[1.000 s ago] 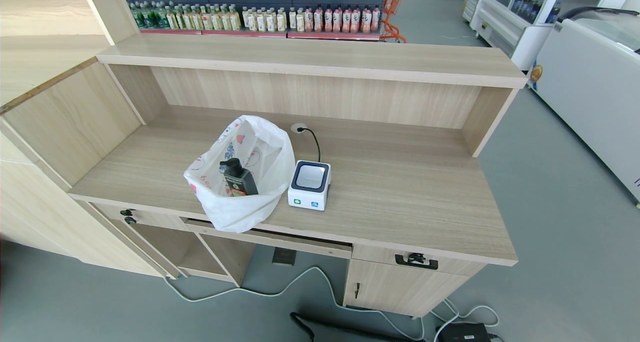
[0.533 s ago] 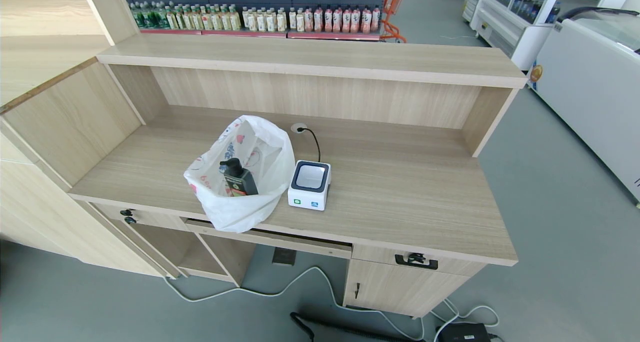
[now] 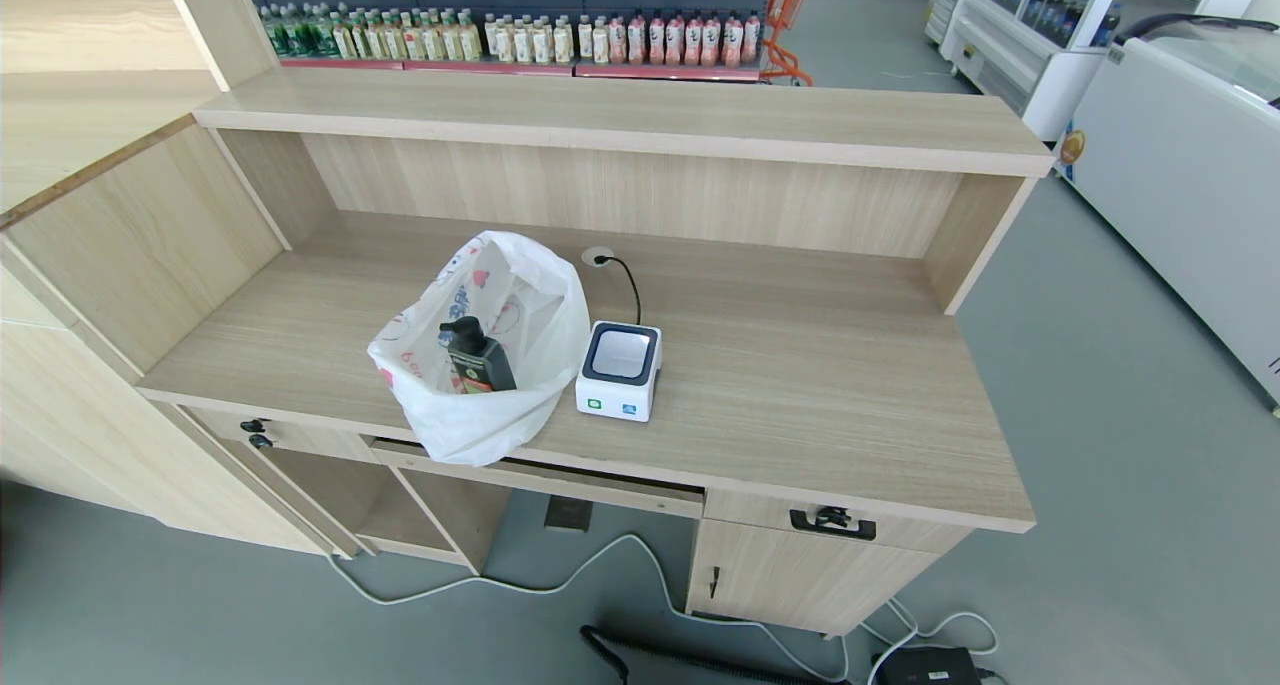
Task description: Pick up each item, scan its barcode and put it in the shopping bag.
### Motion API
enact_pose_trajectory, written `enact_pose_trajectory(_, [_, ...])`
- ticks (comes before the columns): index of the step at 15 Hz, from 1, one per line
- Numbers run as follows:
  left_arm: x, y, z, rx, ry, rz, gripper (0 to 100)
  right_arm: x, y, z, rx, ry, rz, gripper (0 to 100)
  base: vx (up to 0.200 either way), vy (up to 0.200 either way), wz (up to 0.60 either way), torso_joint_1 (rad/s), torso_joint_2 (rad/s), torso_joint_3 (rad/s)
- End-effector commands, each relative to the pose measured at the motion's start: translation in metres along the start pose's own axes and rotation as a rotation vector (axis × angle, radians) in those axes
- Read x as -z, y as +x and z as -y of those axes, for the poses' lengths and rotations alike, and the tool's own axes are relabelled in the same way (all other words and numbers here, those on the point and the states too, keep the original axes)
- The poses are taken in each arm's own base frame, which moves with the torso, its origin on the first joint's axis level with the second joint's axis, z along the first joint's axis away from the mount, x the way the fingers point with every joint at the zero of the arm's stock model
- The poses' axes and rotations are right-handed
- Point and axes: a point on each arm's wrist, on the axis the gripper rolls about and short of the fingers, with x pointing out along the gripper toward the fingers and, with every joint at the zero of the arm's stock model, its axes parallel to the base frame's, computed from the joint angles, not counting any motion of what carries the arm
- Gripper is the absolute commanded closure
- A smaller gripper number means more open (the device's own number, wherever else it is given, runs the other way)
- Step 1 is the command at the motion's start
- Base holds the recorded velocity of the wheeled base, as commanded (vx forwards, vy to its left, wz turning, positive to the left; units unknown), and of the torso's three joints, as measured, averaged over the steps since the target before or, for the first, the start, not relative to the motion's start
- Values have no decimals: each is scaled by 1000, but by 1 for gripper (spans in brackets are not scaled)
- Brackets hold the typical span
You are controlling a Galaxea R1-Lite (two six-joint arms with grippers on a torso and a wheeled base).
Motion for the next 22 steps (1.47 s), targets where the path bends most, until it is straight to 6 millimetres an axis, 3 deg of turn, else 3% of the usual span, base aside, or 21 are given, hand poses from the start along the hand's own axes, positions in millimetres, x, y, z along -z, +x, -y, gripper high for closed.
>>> enact_pose_trajectory(1, [0,0,0,0,0,0,0,8,-6,18,59,-34,5,100,0,0,0,0,0,0])
enact_pose_trajectory(5, [0,0,0,0,0,0,0,16,-41,66,297,-275,16,100,0,0,0,0,0,0])
enact_pose_trajectory(7, [0,0,0,0,0,0,0,18,-63,81,416,-381,10,100,0,0,0,0,0,0])
enact_pose_trajectory(9, [0,0,0,0,0,0,0,24,-79,87,542,-365,40,100,0,0,0,0,0,0])
enact_pose_trajectory(12, [0,0,0,0,0,0,0,33,-84,108,941,-141,144,100,0,0,0,0,0,0])
enact_pose_trajectory(14, [0,0,0,0,0,0,0,37,-80,117,1111,-165,121,100,0,0,0,0,0,0])
enact_pose_trajectory(19, [0,0,0,0,0,0,0,30,-86,137,1211,-703,-237,100,0,0,0,0,0,0])
enact_pose_trajectory(22, [0,0,0,0,0,0,0,26,-83,140,1201,-824,-313,100,0,0,0,0,0,0])
